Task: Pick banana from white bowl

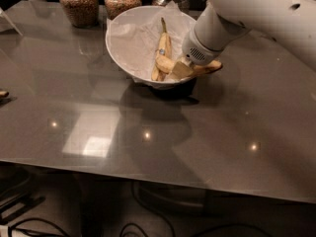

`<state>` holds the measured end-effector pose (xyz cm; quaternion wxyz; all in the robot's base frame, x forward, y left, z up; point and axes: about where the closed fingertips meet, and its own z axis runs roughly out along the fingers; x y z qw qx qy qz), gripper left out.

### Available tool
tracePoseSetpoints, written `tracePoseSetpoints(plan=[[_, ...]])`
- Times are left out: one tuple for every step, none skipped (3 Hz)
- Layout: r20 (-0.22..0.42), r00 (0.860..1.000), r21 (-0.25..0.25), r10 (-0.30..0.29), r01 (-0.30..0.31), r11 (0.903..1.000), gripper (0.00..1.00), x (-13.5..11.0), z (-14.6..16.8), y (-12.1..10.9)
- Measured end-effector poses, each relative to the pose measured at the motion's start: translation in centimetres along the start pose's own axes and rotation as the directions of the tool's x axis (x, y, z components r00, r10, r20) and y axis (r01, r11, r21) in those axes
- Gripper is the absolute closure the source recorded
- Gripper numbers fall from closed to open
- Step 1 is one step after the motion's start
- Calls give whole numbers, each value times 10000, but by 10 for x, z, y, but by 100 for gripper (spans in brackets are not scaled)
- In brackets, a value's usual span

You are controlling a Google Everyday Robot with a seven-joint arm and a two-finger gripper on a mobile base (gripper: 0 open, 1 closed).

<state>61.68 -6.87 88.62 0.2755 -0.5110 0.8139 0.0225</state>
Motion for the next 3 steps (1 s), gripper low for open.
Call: tracePoseSetpoints(plan=[[82,9999,-3,-120,120,9999,90,-3,-10,4],[525,9980,206,-360,349,9992,100,-14,-35,5],[1033,9919,413,-744,704,9967,100,-24,-67,9]])
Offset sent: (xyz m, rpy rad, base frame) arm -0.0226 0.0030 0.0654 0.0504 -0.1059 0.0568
